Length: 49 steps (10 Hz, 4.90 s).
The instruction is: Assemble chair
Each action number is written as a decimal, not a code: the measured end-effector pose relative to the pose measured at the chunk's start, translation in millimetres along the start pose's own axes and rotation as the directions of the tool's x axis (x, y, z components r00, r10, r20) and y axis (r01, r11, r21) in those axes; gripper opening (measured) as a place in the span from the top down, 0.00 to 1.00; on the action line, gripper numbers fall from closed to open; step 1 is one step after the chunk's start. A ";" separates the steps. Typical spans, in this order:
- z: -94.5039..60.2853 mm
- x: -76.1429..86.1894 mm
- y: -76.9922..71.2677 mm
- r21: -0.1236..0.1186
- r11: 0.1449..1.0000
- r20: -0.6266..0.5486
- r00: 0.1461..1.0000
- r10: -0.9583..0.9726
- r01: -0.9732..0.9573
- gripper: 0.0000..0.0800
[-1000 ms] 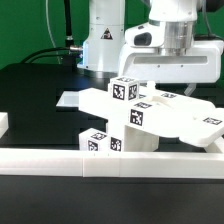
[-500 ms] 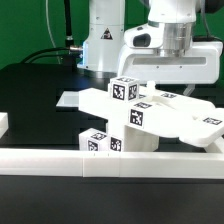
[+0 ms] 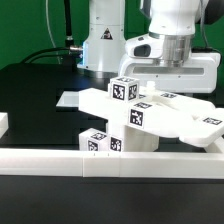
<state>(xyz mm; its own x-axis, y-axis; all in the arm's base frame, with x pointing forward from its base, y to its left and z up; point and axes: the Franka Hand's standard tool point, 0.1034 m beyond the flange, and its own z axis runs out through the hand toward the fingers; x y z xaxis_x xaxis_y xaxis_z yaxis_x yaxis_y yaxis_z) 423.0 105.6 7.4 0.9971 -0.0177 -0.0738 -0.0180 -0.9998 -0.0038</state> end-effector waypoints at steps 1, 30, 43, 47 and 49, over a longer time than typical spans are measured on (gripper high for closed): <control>-0.4 0.8 0.7 0.000 1.000 -0.001 1.000 0.002 -0.002 0.35; -148.9 140.0 61.8 0.015 0.976 -0.012 0.976 -0.216 0.216 0.64; -127.0 141.6 65.7 0.001 0.977 0.010 0.977 -0.214 0.214 0.64; -121.0 141.1 67.0 -0.003 0.977 0.013 0.977 -0.212 0.212 0.64; -120.1 140.9 67.2 -0.004 0.978 0.012 0.978 -0.211 0.211 0.64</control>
Offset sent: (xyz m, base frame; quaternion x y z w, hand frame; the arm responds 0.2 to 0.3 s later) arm 0.0026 -0.0011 0.0022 0.0064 0.0002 -0.0052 1.0000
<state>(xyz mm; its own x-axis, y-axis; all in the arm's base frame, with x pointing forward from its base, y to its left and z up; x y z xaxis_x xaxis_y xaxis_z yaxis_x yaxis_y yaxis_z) 571.1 35.3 116.5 0.9776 0.1933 -0.0837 0.1926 -0.9811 -0.0154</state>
